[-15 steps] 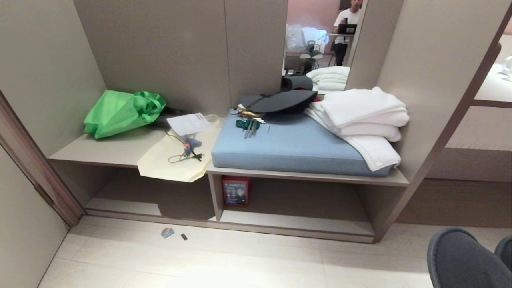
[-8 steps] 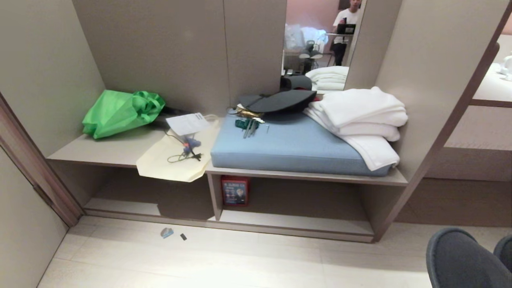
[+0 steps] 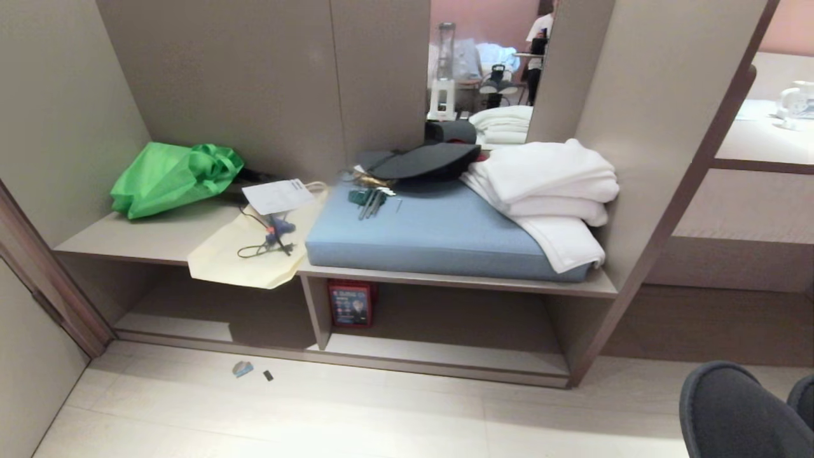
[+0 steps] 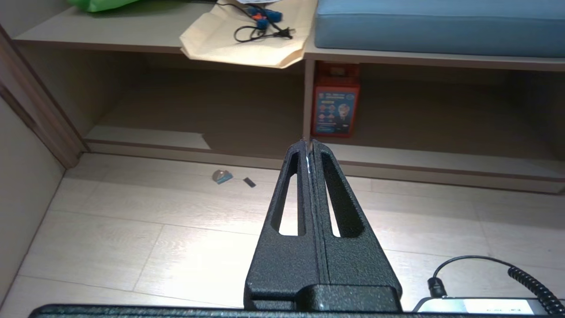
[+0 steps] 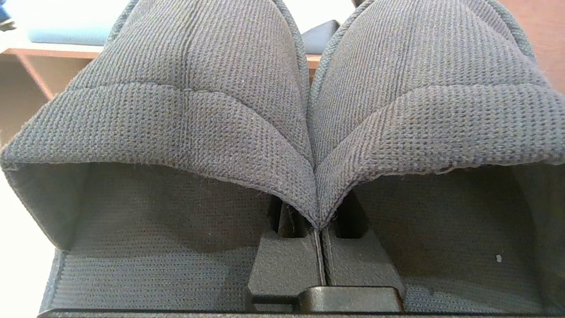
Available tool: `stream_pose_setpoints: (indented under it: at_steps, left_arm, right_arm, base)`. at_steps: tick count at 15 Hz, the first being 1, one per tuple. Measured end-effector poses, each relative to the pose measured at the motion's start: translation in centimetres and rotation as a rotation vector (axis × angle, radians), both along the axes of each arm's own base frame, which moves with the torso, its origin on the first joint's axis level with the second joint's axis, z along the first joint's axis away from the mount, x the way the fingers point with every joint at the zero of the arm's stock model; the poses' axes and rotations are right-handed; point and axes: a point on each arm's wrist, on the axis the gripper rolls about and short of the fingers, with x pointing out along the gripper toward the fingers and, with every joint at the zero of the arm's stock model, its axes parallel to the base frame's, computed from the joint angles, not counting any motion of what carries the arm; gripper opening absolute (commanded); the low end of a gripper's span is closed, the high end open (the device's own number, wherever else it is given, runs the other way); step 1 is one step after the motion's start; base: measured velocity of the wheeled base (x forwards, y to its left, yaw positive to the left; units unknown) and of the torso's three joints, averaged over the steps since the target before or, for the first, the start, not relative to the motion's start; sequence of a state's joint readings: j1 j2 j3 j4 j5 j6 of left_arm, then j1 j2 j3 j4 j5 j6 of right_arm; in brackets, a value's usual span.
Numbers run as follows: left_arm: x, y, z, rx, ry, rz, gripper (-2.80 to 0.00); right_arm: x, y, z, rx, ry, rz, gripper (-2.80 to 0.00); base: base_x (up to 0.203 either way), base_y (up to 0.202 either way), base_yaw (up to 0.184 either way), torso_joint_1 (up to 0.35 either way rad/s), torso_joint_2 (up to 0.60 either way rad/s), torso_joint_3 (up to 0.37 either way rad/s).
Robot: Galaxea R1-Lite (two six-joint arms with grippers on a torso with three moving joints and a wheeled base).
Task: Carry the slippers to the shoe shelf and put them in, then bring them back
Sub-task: Place the slippers on the floor
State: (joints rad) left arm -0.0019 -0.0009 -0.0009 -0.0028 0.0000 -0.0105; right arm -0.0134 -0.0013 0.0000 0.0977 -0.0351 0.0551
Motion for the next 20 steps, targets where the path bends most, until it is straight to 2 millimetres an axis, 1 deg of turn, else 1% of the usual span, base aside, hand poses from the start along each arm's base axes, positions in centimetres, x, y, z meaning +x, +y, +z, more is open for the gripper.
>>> stream_pose_setpoints:
  at_steps: [20]
  left_arm:
    - [0.0,0.0,0.0,-0.003,0.0,0.001,-2.8]
  right_arm:
    - [0.0,0.0,0.0,0.001,0.0,0.0,-2.8]
  base:
    - [0.0,-0.196,0.003,0.002,0.0,0.002]
